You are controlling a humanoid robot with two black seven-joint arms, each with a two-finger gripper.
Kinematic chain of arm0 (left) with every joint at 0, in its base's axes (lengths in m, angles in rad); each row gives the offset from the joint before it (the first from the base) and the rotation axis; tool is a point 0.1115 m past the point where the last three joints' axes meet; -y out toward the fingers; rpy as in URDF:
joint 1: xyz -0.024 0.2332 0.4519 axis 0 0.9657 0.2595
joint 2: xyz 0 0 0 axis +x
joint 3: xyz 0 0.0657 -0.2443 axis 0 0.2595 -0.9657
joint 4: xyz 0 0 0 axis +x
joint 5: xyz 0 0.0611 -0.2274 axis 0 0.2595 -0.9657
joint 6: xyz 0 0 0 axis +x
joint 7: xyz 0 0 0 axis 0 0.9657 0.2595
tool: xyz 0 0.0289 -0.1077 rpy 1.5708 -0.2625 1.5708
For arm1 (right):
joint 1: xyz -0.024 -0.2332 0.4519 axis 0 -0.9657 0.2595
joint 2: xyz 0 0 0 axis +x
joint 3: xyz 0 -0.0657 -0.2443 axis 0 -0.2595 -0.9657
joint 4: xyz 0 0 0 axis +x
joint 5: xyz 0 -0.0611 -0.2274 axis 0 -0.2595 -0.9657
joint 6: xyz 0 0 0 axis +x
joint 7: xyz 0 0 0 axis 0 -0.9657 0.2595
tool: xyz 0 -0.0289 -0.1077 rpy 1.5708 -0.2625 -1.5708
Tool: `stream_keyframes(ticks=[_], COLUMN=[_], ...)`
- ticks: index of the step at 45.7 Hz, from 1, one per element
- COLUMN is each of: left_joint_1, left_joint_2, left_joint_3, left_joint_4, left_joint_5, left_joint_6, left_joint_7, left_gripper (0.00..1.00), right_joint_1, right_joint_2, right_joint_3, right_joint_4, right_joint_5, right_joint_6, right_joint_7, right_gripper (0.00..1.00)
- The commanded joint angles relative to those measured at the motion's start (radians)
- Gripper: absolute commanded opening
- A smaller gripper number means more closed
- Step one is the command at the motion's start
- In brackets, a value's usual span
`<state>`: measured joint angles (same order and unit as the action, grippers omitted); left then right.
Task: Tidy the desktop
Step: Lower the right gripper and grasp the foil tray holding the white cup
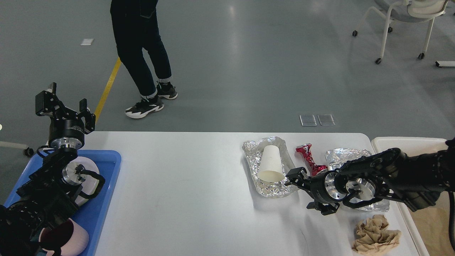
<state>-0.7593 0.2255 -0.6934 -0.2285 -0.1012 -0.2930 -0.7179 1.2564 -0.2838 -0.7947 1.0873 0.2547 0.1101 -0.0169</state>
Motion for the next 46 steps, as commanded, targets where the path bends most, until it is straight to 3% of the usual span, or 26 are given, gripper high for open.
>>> stream_keyframes(ticks=[1,8,17,24,29,30,46], left_joint_1=[0.000,0.000,0.000,0.000,0.000,0.000,0.000], left_joint_2=[0.000,0.000,0.000,0.000,0.000,0.000,0.000], left_joint_3=[0.000,0.000,0.000,0.000,0.000,0.000,0.000], left_joint_4=[0.000,0.000,0.000,0.000,0.000,0.000,0.000], left_joint_5=[0.001,0.000,0.000,0.000,0.000,0.000,0.000], left_joint_6=[0.000,0.000,0.000,0.000,0.000,0.000,0.000], left_joint_7=[0.000,0.000,0.000,0.000,0.000,0.000,0.000], left_gripper=[0.97,0.97,0.97,0.97,0.97,0.97,0.97], right_joint_1=[-0.032,-0.040,-0.043,-0.041,-0.041,-0.040,0.008], right_joint_2=[0.023,0.028,0.037,0.037,0.037,0.037,0.028], right_joint_3=[0.026,0.041,0.025,0.026,0.025,0.028,0.040], right_joint_4=[-0.020,-0.021,-0.021,-0.021,-0.021,-0.021,0.008], right_joint_5=[0.000,0.000,0.000,0.000,0.001,0.001,0.012], right_joint_6=[-0.027,-0.062,-0.107,-0.115,-0.115,-0.115,-0.092], right_joint_7=[0.000,-0.001,-0.008,-0.018,-0.020,-0.021,-0.026], right_gripper=[0.99,0.87,0.48,0.32,0.10,0.00,0.00])
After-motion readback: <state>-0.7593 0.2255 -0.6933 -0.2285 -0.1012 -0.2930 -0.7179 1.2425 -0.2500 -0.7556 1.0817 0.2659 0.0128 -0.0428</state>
